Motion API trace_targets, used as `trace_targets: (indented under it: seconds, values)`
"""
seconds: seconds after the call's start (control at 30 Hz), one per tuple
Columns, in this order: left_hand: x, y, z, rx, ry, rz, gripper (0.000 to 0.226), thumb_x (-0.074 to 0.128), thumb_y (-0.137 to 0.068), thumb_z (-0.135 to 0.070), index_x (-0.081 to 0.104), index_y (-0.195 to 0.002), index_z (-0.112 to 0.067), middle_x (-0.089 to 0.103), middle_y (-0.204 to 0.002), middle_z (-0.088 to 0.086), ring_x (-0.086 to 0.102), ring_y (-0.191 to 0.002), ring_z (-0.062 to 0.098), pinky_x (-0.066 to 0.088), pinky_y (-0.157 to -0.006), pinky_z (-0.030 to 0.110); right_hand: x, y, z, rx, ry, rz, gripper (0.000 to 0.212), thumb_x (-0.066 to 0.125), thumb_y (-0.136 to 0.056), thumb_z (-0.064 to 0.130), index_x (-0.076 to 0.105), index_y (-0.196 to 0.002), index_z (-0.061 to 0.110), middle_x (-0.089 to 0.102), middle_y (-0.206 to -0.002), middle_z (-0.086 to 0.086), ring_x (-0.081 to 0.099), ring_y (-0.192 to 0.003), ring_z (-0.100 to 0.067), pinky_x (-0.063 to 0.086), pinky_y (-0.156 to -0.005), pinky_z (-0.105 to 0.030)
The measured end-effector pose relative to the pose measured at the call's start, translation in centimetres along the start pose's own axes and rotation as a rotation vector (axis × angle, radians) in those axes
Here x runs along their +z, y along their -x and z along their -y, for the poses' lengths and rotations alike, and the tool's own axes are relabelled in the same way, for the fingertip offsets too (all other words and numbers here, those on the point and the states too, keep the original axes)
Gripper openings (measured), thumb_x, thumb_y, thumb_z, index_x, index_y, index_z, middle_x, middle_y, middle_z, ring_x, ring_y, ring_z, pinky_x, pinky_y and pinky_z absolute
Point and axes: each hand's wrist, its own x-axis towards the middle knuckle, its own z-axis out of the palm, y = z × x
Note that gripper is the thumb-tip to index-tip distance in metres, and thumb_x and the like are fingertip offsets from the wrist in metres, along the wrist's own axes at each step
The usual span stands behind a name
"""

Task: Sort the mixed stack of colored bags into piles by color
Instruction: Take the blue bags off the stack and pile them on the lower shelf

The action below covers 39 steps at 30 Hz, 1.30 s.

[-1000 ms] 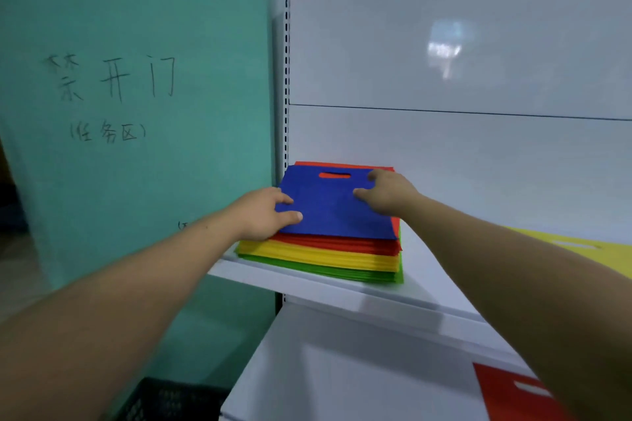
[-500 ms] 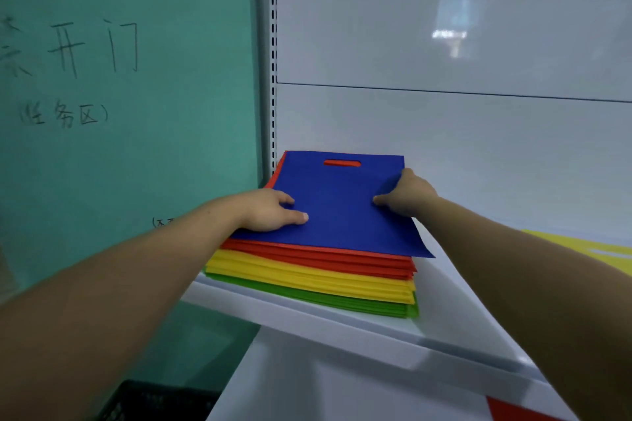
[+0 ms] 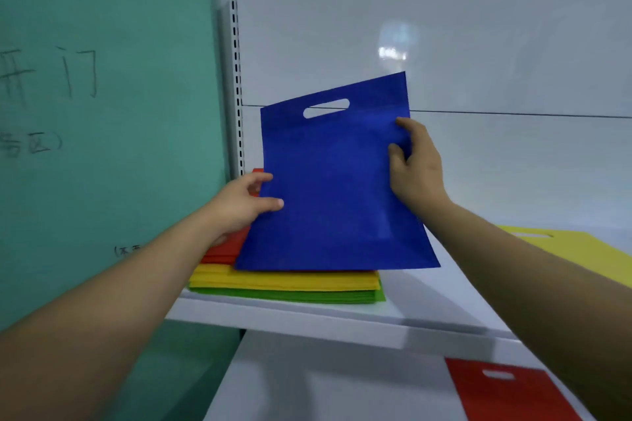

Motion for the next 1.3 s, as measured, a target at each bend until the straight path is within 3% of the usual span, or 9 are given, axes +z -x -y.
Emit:
trace_targets:
  seconds: [0.1,0.23,0.37,0.5,0.67,0.8,1.0,1.13,1.3]
  values:
    - [0.2,2.3,-1.8,0.072,0.267,-0.001,0.048,0.062,-0.085,0.002,0.051,-0.129,-0.015,0.054,-0.129,0.006,0.057,-0.101,0.012,0.049,-0.081,0.024,-3.1,1.3,1.8,0.040,-0.041,-0.117,0.041,0.046,-0.096,0.011,0.044,-0.135,0.022,0.047,-0.127,0.013,0.050,-0.111,-0.011,0.040,-0.099,-0.023]
    - [1.2,5.5,-3.3,0.180,0.268,0.073,0.052,0.060,-0.087,0.003,0.048,-0.132,-0.018,0.055,-0.127,0.002,0.059,-0.106,0.016,0.050,-0.084,0.030,-7.0,4.1,3.6,0.064,-0.003,-0.209,0.039,0.047,-0.095,0.011,0.046,-0.131,0.025,0.049,-0.121,0.016,0.053,-0.103,-0.012,0.045,-0.096,-0.027]
    - [3.7,8.4,-4.2,0.297,0.180,0.085,0.056,0.062,-0.087,-0.001,0.046,-0.137,-0.020,0.054,-0.129,-0.002,0.057,-0.110,0.014,0.048,-0.094,0.032,-11.6,7.8,4.5,0.121,0.122,-0.253,0.037,0.050,-0.096,0.018,0.046,-0.133,0.026,0.049,-0.099,0.024,0.049,-0.077,0.010,0.036,-0.072,-0.001]
    - [8.2,11.7,-5.3,0.340,0.126,0.183,0.059,0.062,-0.087,-0.005,0.043,-0.141,-0.019,0.048,-0.136,-0.005,0.051,-0.119,0.012,0.042,-0.101,0.030,-17.6,11.7,4.7,0.198,0.256,-0.299,0.036,0.053,-0.096,0.022,0.048,-0.132,0.024,0.047,-0.087,0.024,0.048,-0.066,0.013,0.034,-0.060,0.002]
    - [15.1,16.4,-7.9,0.341,0.137,0.330,0.058,0.062,-0.088,-0.008,0.042,-0.141,-0.022,0.049,-0.135,-0.005,0.053,-0.116,0.014,0.047,-0.095,0.030,-26.8,16.9,4.3,0.335,0.376,-0.374,0.038,0.053,-0.096,0.027,0.047,-0.134,0.028,0.053,-0.102,0.010,0.050,-0.082,-0.008,0.039,-0.070,-0.012]
    - [21.6,21.5,-10.7,0.359,0.150,0.427,0.057,0.060,-0.089,-0.007,0.042,-0.141,-0.023,0.049,-0.131,-0.008,0.053,-0.111,0.011,0.046,-0.093,0.026,-35.0,21.3,3.7,0.449,0.441,-0.404,0.039,0.051,-0.098,0.029,0.043,-0.136,0.029,0.050,-0.114,0.009,0.053,-0.097,-0.013,0.047,-0.083,-0.025]
    - [33.3,29.9,-14.6,0.350,0.167,0.577,0.057,0.059,-0.089,-0.004,0.040,-0.142,-0.018,0.049,-0.129,-0.006,0.051,-0.107,0.008,0.042,-0.086,0.021,-47.9,28.7,1.8,0.607,0.551,-0.413,0.042,0.050,-0.099,0.029,0.041,-0.139,0.026,0.045,-0.110,0.009,0.048,-0.078,-0.002,0.035,-0.059,-0.010]
    - [40.7,34.8,-15.5,0.318,0.117,0.659,0.059,0.062,-0.088,-0.007,0.041,-0.141,-0.018,0.048,-0.136,-0.002,0.052,-0.116,0.016,0.044,-0.097,0.032,-55.2,33.6,-0.1,0.713,0.592,-0.385,0.042,0.050,-0.099,0.029,0.041,-0.140,0.026,0.042,-0.112,0.010,0.046,-0.090,-0.009,0.038,-0.077,-0.022]
    - [47.1,39.9,-14.4,0.165,0.108,0.709,0.058,0.063,-0.088,-0.007,0.043,-0.140,-0.020,0.048,-0.139,0.003,0.054,-0.112,0.019,0.047,-0.093,0.034,-60.5,37.6,-3.2,0.800,0.629,-0.291,0.044,0.049,-0.099,0.031,0.038,-0.141,0.026,0.047,-0.129,0.005,0.045,-0.096,-0.009,0.041,-0.079,-0.025]
